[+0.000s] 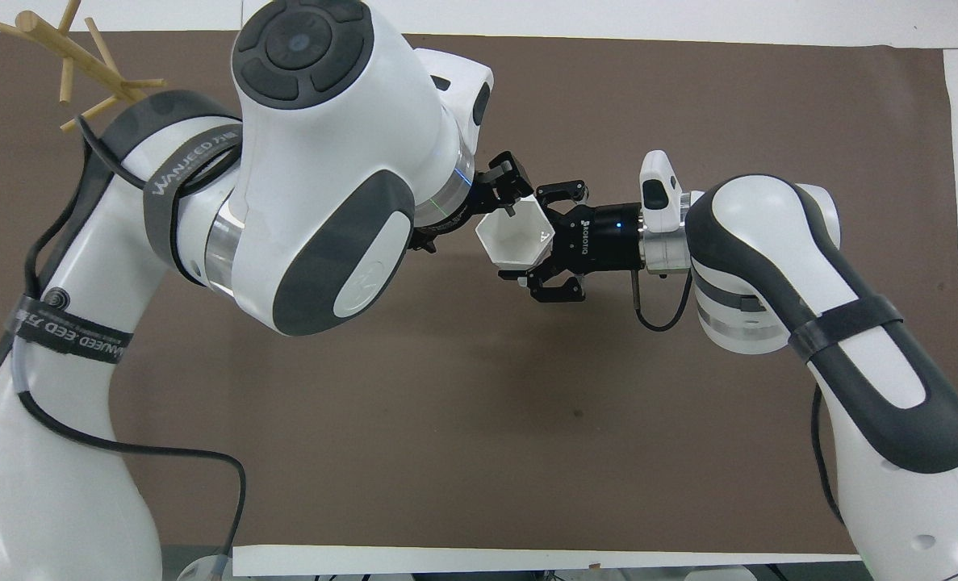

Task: Hang cup on rack
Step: 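Grasp the cup with the left gripper beside the right gripper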

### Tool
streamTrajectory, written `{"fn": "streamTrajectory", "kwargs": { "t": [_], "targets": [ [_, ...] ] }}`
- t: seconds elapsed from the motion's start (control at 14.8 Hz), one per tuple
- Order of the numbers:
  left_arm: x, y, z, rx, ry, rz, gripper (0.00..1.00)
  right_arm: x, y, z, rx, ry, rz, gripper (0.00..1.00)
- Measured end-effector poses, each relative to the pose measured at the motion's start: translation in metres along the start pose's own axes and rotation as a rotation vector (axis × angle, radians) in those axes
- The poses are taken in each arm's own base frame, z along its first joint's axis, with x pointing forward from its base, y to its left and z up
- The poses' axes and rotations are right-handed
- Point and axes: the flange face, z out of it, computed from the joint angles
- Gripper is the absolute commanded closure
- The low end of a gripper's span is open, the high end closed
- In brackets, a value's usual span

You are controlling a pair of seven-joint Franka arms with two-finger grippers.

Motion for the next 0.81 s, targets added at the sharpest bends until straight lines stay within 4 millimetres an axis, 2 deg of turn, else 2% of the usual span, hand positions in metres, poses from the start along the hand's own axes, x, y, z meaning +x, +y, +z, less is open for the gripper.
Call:
{"fn": "streamTrajectory", "kwargs": {
  "t": [0.34, 0.41, 0.47, 0.81],
  "targets": [
    [-0.001, 0.002, 0.026, 0.030, -0.015, -0.003, 0.03, -0.001, 0.001, -0.002, -0.011, -0.005, 0.002, 0.69],
    [0.001, 0.000, 0.032, 0.038, -0.017, -0.007, 0.21, -0.002, 0.001, -0.002, -0.011, -0.005, 0.002, 0.69],
    [0.002, -0.002, 0.037, 0.040, -0.014, -0.010, 0.99, -0.002, 0.001, -0.002, -0.012, -0.006, 0.002, 0.69],
    [-0.004, -0.006, 0.062, 0.050, -0.019, -0.010, 1.00, -0.004, 0.001, -0.001, -0.011, -0.007, 0.005, 0.68]
  ]
}}
